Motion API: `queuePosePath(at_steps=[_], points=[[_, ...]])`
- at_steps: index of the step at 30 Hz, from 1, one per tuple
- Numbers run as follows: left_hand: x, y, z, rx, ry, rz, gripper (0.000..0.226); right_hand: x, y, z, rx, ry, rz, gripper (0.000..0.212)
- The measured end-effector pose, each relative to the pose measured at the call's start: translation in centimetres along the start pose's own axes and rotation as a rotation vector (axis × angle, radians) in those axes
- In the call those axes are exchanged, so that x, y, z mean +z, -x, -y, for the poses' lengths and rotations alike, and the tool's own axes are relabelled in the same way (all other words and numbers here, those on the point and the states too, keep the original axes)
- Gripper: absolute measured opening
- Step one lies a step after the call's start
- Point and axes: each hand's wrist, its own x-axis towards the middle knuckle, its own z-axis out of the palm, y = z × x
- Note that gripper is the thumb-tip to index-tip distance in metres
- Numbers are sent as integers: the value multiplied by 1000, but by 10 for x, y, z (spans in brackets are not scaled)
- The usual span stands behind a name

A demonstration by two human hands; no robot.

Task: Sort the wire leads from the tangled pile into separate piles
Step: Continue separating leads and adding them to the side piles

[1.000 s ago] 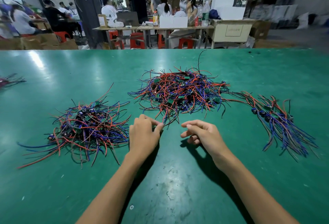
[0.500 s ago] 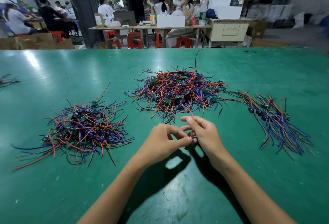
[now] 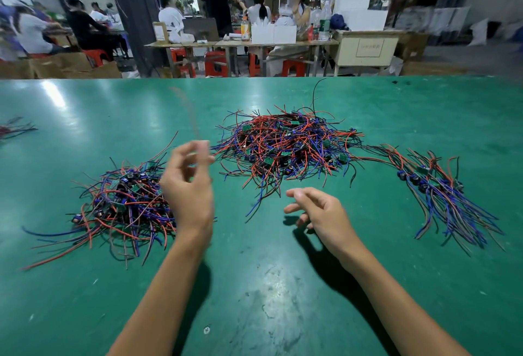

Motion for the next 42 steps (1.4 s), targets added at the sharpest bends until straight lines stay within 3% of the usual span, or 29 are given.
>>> queuePosePath(at_steps=[3, 6, 8, 10, 12, 19, 24, 27, 30, 32, 34, 36, 38, 42], points=[[-13, -19, 7, -278, 290, -180, 25, 4, 1, -6, -12, 117, 36, 16], [-12, -20, 22, -375, 221, -47, 45, 4, 0, -9, -21, 215, 55, 17], [-1, -7, 33, -282, -70, 151, 45, 4, 0, -10, -28, 263, 58, 17], [9, 10, 46, -84, -458, 367, 40, 3, 0, -9, -40, 301, 62, 18], [15, 18, 56, 16, -613, 499, 36, 3, 1, -9, -50, 321, 61, 17], [13, 13, 62, 92, -533, 435, 5, 2, 3, -9, -56, 331, 63, 19], [18, 22, 35, 205, -345, 332, 5, 3, 3, -12, -101, 282, 33, 19], [20, 38, 20, 385, -257, 410, 11, 2, 3, -15, -261, 359, -48, 47], [27, 62, 18, 579, -205, 599, 10, 2, 4, -17, -404, 426, 1, 65], [32, 73, 18, 646, -180, 691, 12, 3, 5, -18, -500, 327, -4, 41], [36, 77, 17, 656, -237, 707, 31, 0, 3, -14, -559, 316, -141, 16], [34, 71, 16, 588, -365, 704, 58, -5, -1, -5, -418, 124, -179, 25], [29, 59, 17, 489, -505, 731, 69, -13, -4, 7, -212, -164, -133, 38], [21, 53, 24, 353, -565, 816, 40, -23, -4, 20, 3, -485, -60, 42]])
